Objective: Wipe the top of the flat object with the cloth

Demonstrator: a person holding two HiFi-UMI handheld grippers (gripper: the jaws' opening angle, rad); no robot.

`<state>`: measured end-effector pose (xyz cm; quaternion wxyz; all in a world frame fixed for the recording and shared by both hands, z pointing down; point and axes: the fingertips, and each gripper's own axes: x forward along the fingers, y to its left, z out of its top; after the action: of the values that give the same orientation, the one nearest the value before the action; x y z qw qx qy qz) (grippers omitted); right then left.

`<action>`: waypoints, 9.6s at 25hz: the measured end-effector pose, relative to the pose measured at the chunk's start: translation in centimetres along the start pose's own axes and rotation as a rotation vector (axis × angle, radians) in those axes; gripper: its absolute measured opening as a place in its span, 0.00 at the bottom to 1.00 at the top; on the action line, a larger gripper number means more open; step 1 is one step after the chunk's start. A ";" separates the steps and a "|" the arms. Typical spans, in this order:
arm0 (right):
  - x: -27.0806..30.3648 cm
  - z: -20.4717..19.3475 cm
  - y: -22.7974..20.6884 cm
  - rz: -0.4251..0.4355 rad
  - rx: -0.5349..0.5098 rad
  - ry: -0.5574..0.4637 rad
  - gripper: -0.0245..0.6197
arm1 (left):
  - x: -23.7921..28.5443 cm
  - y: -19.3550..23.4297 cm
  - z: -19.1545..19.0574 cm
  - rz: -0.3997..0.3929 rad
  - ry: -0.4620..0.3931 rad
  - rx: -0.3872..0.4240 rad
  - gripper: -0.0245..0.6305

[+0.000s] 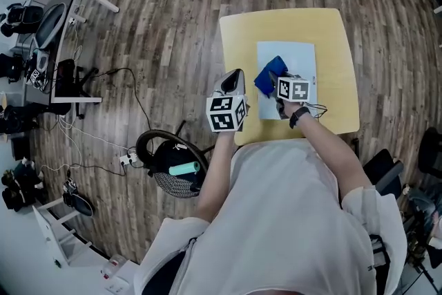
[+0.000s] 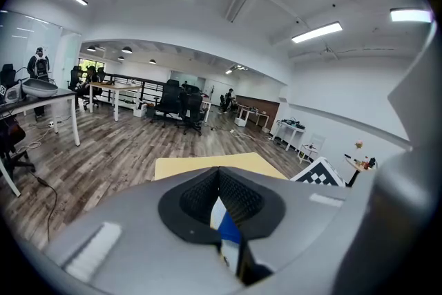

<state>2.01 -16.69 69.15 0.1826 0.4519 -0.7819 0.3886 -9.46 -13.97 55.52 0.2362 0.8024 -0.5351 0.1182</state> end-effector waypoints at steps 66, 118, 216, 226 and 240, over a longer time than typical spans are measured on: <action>-14.0 -2.9 -16.3 -0.260 0.193 -0.090 0.12 | 1.2 -2.3 -1.4 -0.060 0.041 0.016 0.05; -13.4 -2.8 -11.2 -0.114 0.224 -0.092 0.12 | 0.0 -1.5 -1.2 -0.057 0.022 0.029 0.05; -19.4 3.1 -0.1 -0.176 -0.343 -0.255 0.12 | -3.9 -8.3 0.3 -0.165 -0.041 0.152 0.05; -27.3 12.4 6.4 -0.189 -0.498 -0.553 0.12 | -7.7 -12.4 9.7 -0.087 -0.323 0.232 0.05; -30.2 12.6 5.8 -0.164 -0.449 -0.615 0.12 | -7.1 -17.1 10.0 -0.142 -0.360 0.252 0.05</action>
<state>13.78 -7.70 39.37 0.0647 0.5571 -0.8270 0.0381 2.76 -7.94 39.43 0.0427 0.8693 -0.4920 0.0222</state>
